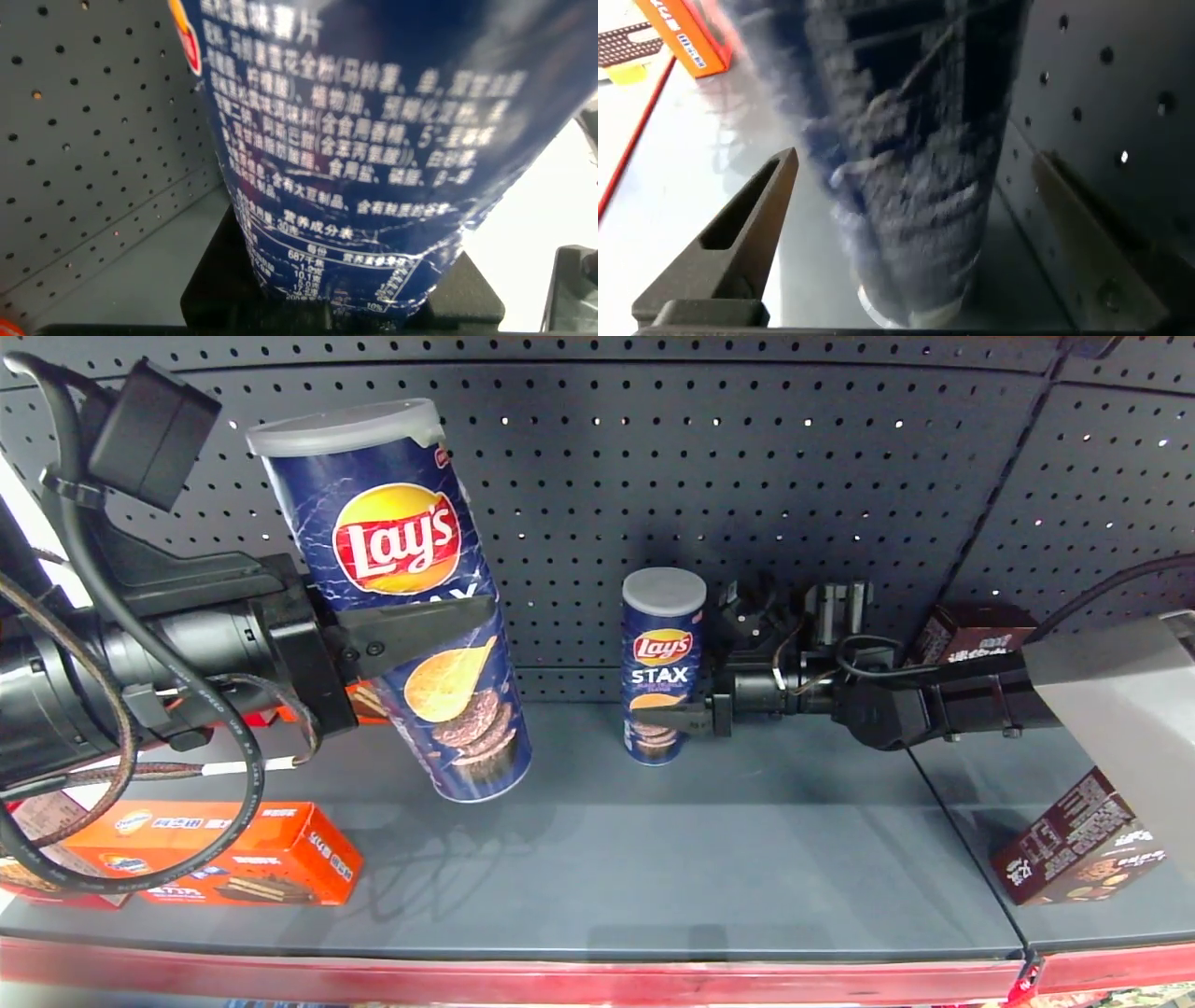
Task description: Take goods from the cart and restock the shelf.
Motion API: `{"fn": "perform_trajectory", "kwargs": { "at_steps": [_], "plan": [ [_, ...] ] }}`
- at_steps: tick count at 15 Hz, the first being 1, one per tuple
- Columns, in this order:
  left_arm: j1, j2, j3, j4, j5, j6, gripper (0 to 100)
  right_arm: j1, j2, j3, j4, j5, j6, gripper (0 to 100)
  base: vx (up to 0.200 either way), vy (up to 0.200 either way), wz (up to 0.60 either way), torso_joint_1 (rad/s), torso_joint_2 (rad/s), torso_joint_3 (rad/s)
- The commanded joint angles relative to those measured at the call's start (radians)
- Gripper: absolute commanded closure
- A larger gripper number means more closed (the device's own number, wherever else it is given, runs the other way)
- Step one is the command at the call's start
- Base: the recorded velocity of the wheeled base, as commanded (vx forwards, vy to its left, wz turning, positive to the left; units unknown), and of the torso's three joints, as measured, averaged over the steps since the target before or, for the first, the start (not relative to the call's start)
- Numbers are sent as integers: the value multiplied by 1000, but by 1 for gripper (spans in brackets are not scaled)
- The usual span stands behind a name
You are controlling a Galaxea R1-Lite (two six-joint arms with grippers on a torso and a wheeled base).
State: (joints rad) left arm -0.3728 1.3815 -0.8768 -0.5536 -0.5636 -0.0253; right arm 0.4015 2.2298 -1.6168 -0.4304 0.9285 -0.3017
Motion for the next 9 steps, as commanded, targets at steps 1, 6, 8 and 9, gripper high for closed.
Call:
{"fn": "perform_trajectory", "kwargs": {
  "at_steps": [1,6,8,9],
  "plan": [
    [2,1,4,-9,1,-5,100,8,19,-14,1,-5,1,100,0,0,0,0,0,0],
    [2,2,4,-9,1,-5,100,10,16,-2,-5,-7,1,100,0,0,0,0,0,0],
    [2,2,6,-9,1,-5,100,13,-2,12,-7,-7,1,100,0,0,0,0,0,0],
    [2,2,6,-11,2,-5,100,16,-16,23,-7,-7,1,100,0,0,0,0,0,0]
  ]
}}
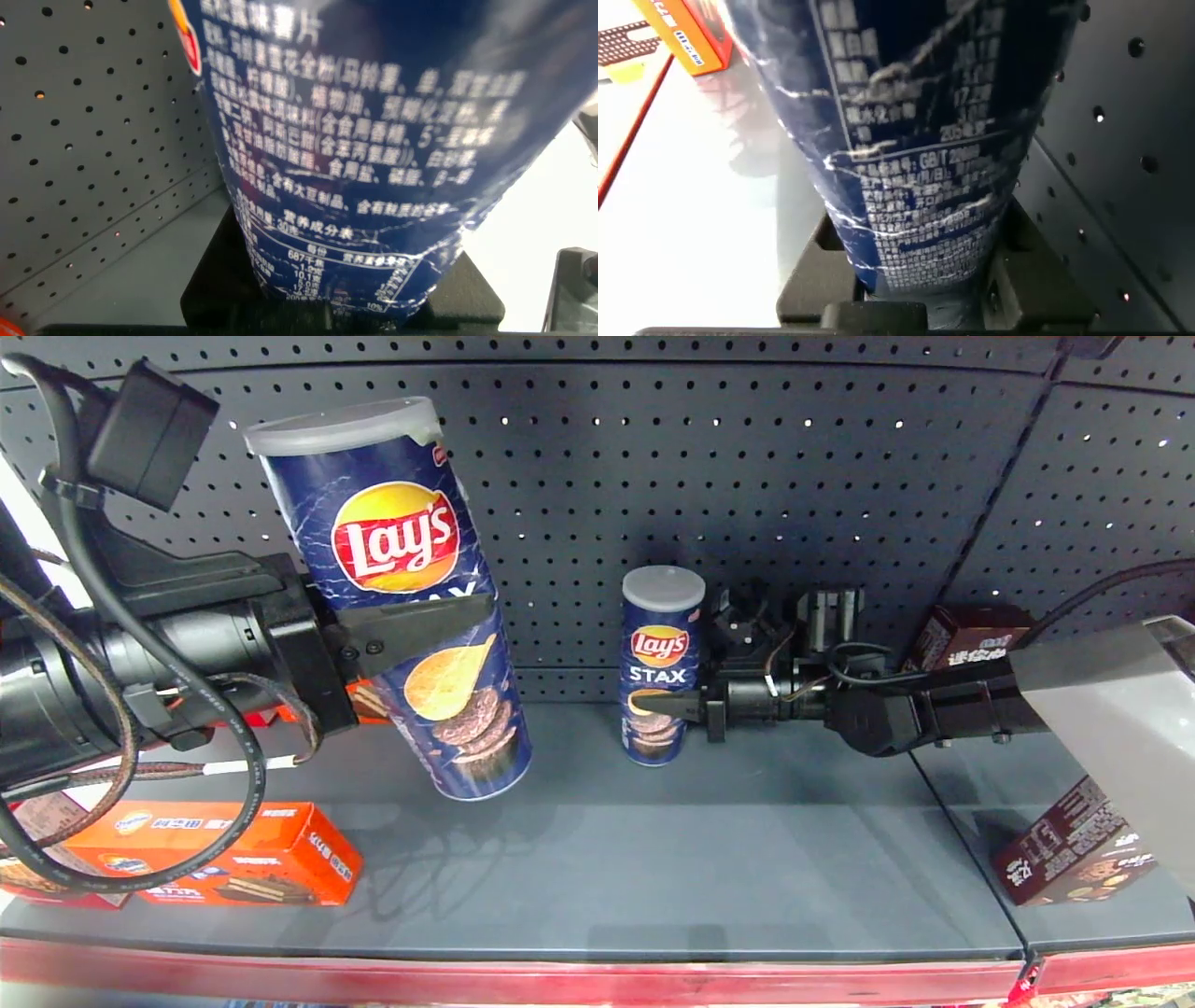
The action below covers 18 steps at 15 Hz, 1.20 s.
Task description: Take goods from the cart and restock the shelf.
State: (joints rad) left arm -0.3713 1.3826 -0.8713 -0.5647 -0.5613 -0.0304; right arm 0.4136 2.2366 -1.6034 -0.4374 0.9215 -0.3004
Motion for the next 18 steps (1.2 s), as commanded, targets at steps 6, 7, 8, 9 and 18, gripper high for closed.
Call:
{"fn": "perform_trajectory", "kwargs": {
  "at_steps": [6,7,8,9,18],
  "plan": [
    [0,-7,0,2,1,0,100,50,-270,324,-136,-36,-3,100,0,0,0,0,0,0],
    [0,-5,0,2,1,0,100,59,-311,399,-168,-36,-5,100,0,0,0,0,0,0],
    [0,-5,0,2,1,0,100,73,-342,481,-210,-44,-6,100,0,0,0,0,0,0],
    [0,-7,0,2,1,0,100,86,-371,565,-265,-66,-6,100,0,0,0,0,0,0],
    [0,-5,2,2,3,0,100,129,-388,898,-546,-102,-6,100,0,0,0,0,0,0]
  ]
}}
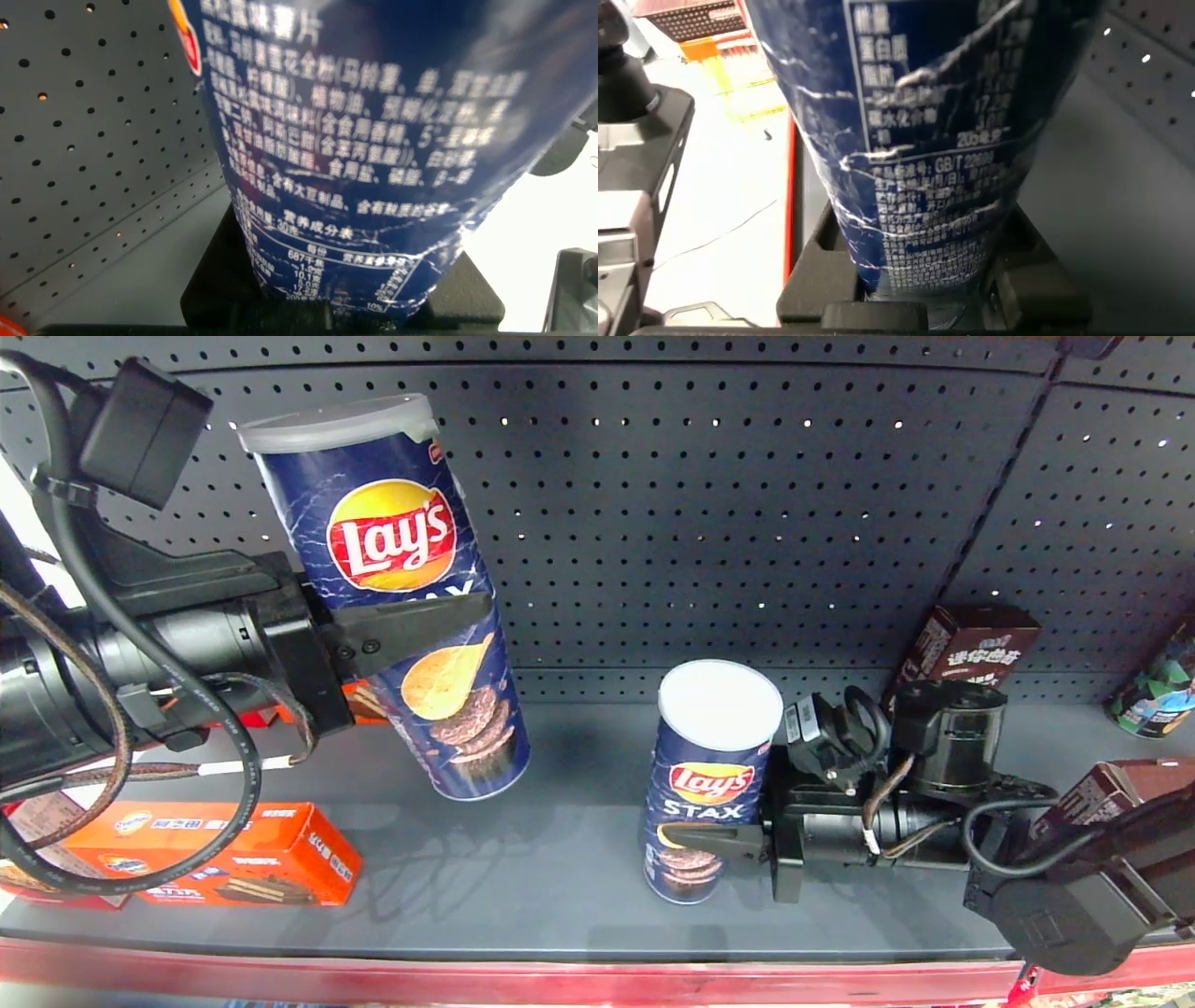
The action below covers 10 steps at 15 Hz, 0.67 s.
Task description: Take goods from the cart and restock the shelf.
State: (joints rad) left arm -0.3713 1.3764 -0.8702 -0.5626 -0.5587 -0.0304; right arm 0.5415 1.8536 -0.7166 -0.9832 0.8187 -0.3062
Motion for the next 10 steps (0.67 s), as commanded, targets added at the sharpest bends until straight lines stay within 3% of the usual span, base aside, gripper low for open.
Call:
{"fn": "perform_trajectory", "kwargs": {
  "at_steps": [1,10],
  "plan": [
    [0,1,0,0,0,0,100,2,-5,19,-2,0,-1,100,0,0,0,0,0,0],
    [0,7,19,-2,-1,0,100,26,10,39,-3,2,-2,100,0,0,0,0,0,0]
  ]
}}
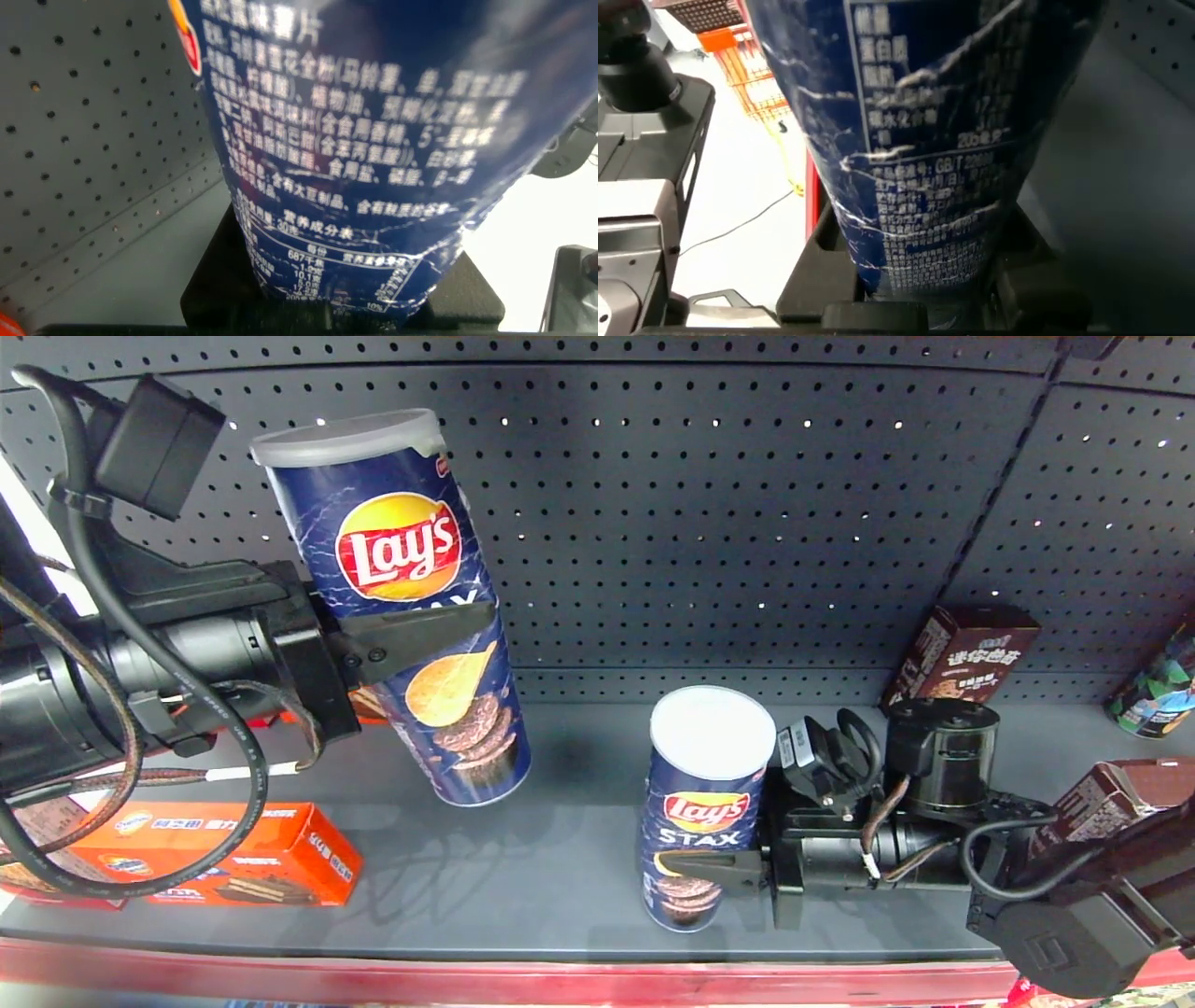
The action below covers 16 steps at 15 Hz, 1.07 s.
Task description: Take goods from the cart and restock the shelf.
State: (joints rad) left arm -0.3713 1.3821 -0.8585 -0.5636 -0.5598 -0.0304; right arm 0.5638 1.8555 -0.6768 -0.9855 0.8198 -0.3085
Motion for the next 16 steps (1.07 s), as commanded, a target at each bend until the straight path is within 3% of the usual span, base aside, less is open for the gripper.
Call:
{"fn": "perform_trajectory", "kwargs": {
  "at_steps": [1,3,4,16],
  "plan": [
    [0,0,15,-1,0,1,100,4,13,0,-1,1,-1,100,0,0,0,0,0,0],
    [2,-3,21,-1,0,1,100,2,17,0,1,-1,-18,100,0,0,0,0,0,0],
    [2,-3,19,-1,0,0,100,-1,21,5,1,-2,-35,0,0,0,0,0,0,0],
    [0,-5,26,-1,0,0,100,-139,-207,82,18,-16,-32,0,0,0,0,0,0,0]
  ]
}}
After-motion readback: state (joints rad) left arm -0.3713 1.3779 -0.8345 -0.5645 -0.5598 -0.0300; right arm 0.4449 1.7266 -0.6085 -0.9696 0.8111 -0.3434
